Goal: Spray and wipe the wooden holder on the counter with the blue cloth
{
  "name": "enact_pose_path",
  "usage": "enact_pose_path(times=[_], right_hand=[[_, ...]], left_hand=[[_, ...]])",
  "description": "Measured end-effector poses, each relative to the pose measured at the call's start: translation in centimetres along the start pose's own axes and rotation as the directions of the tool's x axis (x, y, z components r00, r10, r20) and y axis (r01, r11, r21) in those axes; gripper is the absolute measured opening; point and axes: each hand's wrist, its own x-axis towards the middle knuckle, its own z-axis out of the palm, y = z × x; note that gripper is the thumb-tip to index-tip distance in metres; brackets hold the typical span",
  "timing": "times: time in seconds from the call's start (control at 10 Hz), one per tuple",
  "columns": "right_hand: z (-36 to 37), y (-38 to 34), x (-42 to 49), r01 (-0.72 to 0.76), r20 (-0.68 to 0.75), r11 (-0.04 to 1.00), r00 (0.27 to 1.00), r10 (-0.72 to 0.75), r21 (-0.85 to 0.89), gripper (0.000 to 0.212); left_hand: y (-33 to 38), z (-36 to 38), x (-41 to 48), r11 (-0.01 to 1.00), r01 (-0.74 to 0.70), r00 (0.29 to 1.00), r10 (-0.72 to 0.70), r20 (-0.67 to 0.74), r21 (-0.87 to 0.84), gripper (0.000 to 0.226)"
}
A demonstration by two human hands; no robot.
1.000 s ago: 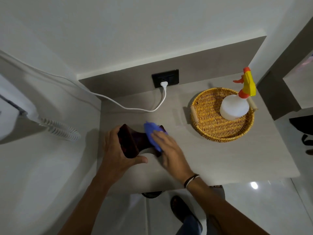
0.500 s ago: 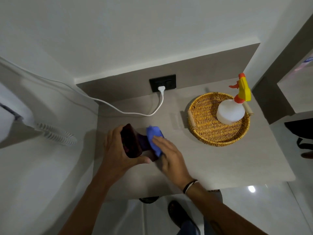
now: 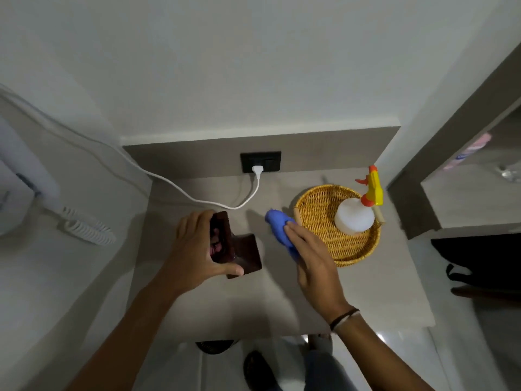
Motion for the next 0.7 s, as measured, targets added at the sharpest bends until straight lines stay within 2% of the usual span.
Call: enact_pose_path(times=[0.1, 0.2, 0.3, 0.4, 0.5, 0.7], right_hand=[[-1.6, 2.2, 1.9, -0.025, -0.033, 0.991, 0.999, 0.021, -0.134, 0.083], [-1.6, 5.3, 4.3, -0.101, 0.097, 0.944, 0.986, 0.138, -0.315, 0.089], [-0.1, 7.7, 5.2, -0.13, 0.209, 0.895, 0.949, 0.237, -0.426, 0.086], [2.1, 10.0, 5.2, -0.064, 0.32, 0.87, 0.915, 0.247, -0.488, 0.076], [2.9, 10.9, 4.9, 0.023, 0.433, 0.844, 0.866, 0.251, -0.535, 0.068], [1.3, 10.5, 6.4, 0.078, 0.526, 0.859, 0.817, 0.236, -0.506, 0.073]], left_hand=[[0.1, 0.2, 1.2, 0.998, -0.043, 0.999, 0.044, -0.002, 0.037, 0.13], [0.8, 0.5, 2.4, 0.993, -0.077, 0.995, 0.071, 0.064, 0.094, 0.139], [1.7, 0.7, 2.7, 0.989, -0.096, 0.992, 0.085, 0.097, 0.115, 0.133], [2.5, 1.0, 2.6, 0.978, -0.107, 0.992, 0.094, 0.08, 0.179, 0.11], [3.0, 1.1, 2.4, 0.959, -0.09, 0.993, 0.065, 0.102, 0.27, 0.106], [4.1, 1.1, 2.3, 0.941, -0.02, 0.99, -0.028, 0.137, 0.337, 0.112]])
